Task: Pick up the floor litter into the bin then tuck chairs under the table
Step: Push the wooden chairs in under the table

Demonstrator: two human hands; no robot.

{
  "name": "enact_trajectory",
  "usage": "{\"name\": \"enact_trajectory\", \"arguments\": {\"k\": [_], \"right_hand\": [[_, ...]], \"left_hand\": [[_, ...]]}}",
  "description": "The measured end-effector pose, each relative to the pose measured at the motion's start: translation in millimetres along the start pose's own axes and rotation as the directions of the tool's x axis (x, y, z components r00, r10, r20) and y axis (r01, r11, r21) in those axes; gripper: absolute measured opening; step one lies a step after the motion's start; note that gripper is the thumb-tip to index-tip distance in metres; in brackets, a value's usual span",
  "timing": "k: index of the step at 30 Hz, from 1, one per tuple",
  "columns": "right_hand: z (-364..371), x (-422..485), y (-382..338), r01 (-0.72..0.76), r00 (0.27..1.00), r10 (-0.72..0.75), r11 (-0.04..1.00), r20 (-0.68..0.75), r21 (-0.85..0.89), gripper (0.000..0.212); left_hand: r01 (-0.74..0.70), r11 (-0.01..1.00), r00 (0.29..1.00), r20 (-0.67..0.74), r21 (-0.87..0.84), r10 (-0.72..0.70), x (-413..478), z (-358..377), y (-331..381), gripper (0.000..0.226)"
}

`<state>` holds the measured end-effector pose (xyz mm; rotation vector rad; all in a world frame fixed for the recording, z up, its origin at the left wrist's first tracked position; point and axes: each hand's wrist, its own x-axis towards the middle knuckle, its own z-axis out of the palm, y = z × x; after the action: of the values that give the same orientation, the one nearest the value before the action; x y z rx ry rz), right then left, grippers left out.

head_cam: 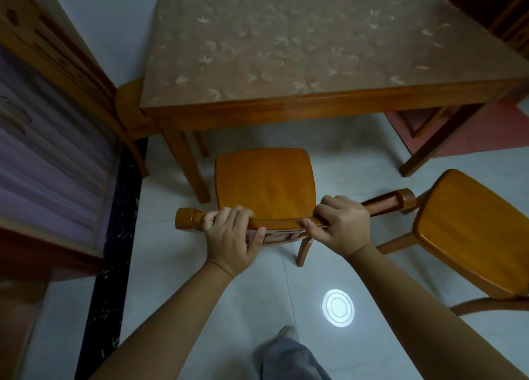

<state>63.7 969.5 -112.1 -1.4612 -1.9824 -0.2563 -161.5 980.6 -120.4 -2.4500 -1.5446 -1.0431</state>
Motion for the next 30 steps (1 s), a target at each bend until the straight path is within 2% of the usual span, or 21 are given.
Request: {"name": "enact_trajectory", "arguments": {"k": [9,30], "right_hand": [[24,47,54,0.034,0.999,-0.035,0.998,0.021,0.045,0.060],[95,164,129,0.015,1.000,-0.016,1.000,-0.006,-0.015,0.062]], "left_hand": [[0.024,0.999,1.000,0.015,0.023,-0.025,56,37,-6,0.046],[0.005,1.000,0.999,-0.046,0.026,-0.004,181,119,-67,0.042]]}}
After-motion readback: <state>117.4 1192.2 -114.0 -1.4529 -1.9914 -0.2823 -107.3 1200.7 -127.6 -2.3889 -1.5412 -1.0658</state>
